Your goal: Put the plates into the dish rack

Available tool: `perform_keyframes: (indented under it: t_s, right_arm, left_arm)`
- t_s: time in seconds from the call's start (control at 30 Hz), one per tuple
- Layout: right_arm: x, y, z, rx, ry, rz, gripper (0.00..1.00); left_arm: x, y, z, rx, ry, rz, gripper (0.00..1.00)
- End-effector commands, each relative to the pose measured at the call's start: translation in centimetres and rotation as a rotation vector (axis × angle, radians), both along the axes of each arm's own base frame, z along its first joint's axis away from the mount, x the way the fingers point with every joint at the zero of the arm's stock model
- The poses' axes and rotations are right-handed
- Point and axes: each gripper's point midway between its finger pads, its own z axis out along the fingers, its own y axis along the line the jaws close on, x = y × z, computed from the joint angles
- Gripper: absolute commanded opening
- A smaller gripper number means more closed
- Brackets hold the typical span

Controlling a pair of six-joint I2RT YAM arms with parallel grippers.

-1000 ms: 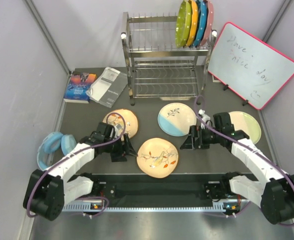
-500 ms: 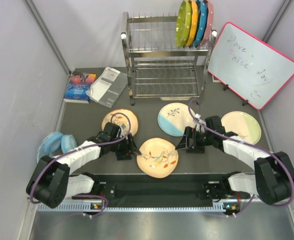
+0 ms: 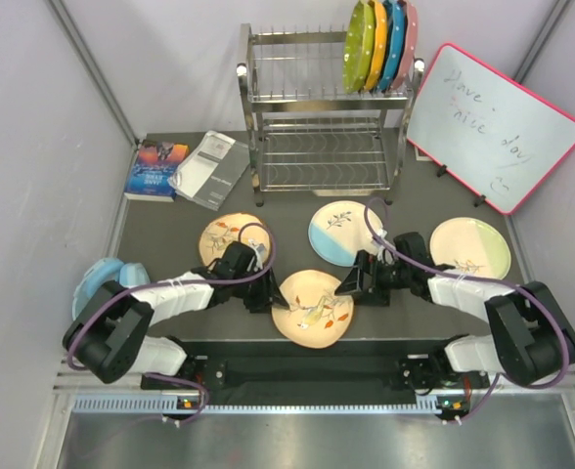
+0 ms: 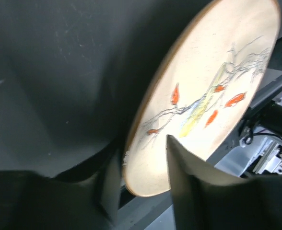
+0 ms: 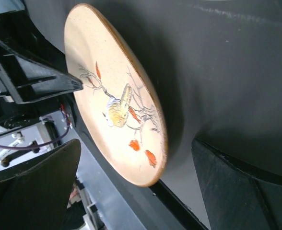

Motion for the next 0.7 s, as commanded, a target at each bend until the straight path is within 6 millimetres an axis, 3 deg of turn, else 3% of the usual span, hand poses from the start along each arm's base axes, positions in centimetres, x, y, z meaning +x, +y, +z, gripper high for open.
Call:
perform_keyframes:
  t_s: [0.0,0.07,0.4,0.67]
  right_arm:
    - [-0.6,1.3,-0.1,0.046,0.021,0.015,1.00]
    - [-2.1,1.3,-1.0,0.014,0.063,0.031,1.00]
    - [-3.7,1.9,-0.1,0.081,0.082,0.059,1.00]
    - [-1.2,7.3,5.8,0.366,0.013,0.167,1.00]
  left_arm:
    - [1.4,-1.7,0.9,-0.043,-0.029,0.003,0.21]
    - [2.4,-2.2,1.1,-0.056,-0.057,0.007,0.01]
    - [5.1,-3.9,2.2,-0.091,-0.133,-0.013,0.00]
    - [6.4,-5.3,2.6,-0.127,-0.174,-0.036,0.00]
